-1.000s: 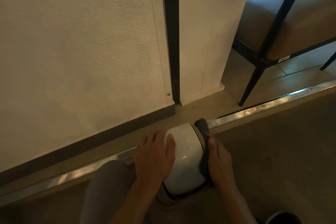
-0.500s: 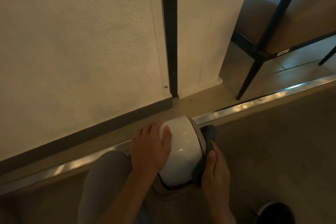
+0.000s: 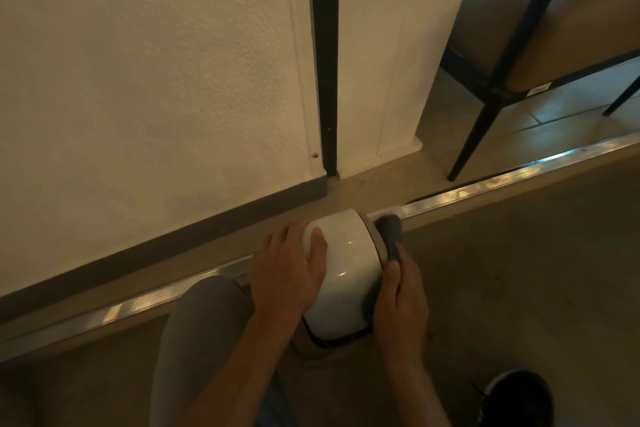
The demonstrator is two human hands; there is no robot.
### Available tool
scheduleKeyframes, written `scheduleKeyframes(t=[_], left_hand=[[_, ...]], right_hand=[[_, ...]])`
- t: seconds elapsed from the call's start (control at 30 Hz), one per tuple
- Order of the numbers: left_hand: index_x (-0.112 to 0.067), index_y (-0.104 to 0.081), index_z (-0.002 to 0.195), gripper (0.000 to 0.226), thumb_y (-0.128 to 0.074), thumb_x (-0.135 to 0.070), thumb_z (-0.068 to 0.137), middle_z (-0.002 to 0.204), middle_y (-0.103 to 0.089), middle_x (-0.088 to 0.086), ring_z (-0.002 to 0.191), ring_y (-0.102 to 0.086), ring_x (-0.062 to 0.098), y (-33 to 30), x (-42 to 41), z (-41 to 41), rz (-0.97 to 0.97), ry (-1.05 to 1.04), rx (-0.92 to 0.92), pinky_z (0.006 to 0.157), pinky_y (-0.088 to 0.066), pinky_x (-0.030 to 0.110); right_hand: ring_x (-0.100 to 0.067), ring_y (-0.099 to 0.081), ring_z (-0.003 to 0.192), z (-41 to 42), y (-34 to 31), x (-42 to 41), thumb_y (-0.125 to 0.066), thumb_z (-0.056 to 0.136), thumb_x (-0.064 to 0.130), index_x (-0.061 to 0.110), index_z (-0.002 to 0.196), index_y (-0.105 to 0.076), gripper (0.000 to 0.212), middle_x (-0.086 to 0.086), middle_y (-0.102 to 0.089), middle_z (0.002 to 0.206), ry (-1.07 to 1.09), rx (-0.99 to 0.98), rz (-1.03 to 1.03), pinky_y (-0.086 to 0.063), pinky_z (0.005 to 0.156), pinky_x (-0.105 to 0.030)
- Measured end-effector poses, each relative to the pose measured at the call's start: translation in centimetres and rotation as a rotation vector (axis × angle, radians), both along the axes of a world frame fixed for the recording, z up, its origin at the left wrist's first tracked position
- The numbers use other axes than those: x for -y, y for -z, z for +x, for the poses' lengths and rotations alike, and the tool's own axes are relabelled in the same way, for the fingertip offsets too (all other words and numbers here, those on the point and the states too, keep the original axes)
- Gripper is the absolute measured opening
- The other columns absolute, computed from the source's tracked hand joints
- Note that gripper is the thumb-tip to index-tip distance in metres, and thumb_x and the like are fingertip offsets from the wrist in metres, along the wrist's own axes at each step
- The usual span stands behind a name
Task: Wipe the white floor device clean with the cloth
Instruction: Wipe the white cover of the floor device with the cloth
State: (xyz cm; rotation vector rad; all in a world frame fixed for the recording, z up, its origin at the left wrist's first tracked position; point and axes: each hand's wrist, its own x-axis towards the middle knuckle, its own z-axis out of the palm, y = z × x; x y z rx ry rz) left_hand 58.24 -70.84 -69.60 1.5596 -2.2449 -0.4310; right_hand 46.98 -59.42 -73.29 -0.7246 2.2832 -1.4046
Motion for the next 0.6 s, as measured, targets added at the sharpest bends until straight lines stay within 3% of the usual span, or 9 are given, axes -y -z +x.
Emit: scheduleKeyframes(t=[0.07,0.13,0.23,0.3,0.37,0.47,0.6], left_hand=[[-0.025,-0.061,0.125,0.059,-0.023,-0.06,0.095,0.118,-0.065,-0.003,0.107,-0.056,0.019,0.0,0.1,0.0,0.006,0.0,-0.01,0.085,-0.04,0.029],[-0.024,-0.061,0.124,0.059,-0.024,-0.059,0.095,0.118,-0.065,-0.002,0.107,-0.057,0.02,0.1,0.2,0.2,0.004,0.009,-0.013,0.088,-0.044,0.032],[-0.024,-0.06,0.126,0.059,-0.023,-0.059,0.096,0.119,-0.065,-0.001,0.108,-0.057,0.021,0.0,0.1,0.4,-0.002,0.043,-0.011,0.09,-0.042,0.031],[-0.024,-0.059,0.127,0.059,-0.024,-0.059,0.095,0.12,-0.064,0.0,0.11,-0.057,0.021,-0.1,0.2,0.4,-0.003,0.05,-0.005,0.09,-0.04,0.031],[-0.022,-0.06,0.125,0.06,-0.026,-0.059,0.094,0.12,-0.065,0.001,0.11,-0.058,0.024,-0.2,0.3,0.3,0.009,0.043,-0.015,0.092,-0.045,0.036],[-0.023,-0.061,0.124,0.061,-0.025,-0.061,0.092,0.12,-0.065,0.001,0.11,-0.057,0.025,-0.3,0.3,0.2,0.03,0.011,0.002,0.093,-0.045,0.039],[-0.025,-0.06,0.125,0.054,-0.032,-0.059,0.094,0.121,-0.065,0.001,0.11,-0.058,0.022,-0.4,0.0,0.2,0.047,0.011,-0.007,0.091,-0.045,0.035]], right_hand=[[-0.011,-0.046,0.129,1.9,1.2,-1.5,-0.025,0.101,0.049,0.024,0.146,-0.043,0.055,0.004,-0.047,0.145,0.08,-0.04,0.037,-0.041,0.1,-0.03],[-0.017,-0.046,0.132,2.1,1.3,-1.3,-0.023,0.1,0.05,0.023,0.145,-0.043,0.056,-0.001,-0.048,0.145,0.102,-0.066,0.033,-0.042,0.105,-0.039],[-0.013,-0.055,0.116,0.4,0.0,1.3,-0.026,0.103,0.046,0.026,0.132,-0.055,0.045,0.003,-0.058,0.127,0.095,-0.032,0.011,-0.047,0.096,-0.039],[-0.015,-0.06,0.099,-1.5,-1.6,4.0,-0.028,0.104,0.047,0.025,0.111,-0.063,0.042,0.002,-0.062,0.104,0.018,0.026,0.071,-0.047,0.084,-0.037],[-0.017,-0.059,0.093,-3.1,-3.3,6.4,-0.029,0.105,0.044,0.022,0.102,-0.064,0.041,-0.001,-0.063,0.099,-0.095,0.055,0.152,-0.044,0.08,-0.036],[-0.012,-0.053,0.109,-3.7,-3.9,7.2,-0.029,0.106,0.037,0.024,0.127,-0.058,0.039,-0.001,-0.059,0.128,-0.228,-0.016,0.144,-0.04,0.093,-0.033],[-0.011,-0.041,0.134,0.4,-0.6,1.4,-0.028,0.104,0.042,0.026,0.15,-0.034,0.049,0.002,-0.04,0.152,-0.085,-0.194,0.048,-0.037,0.104,-0.032]])
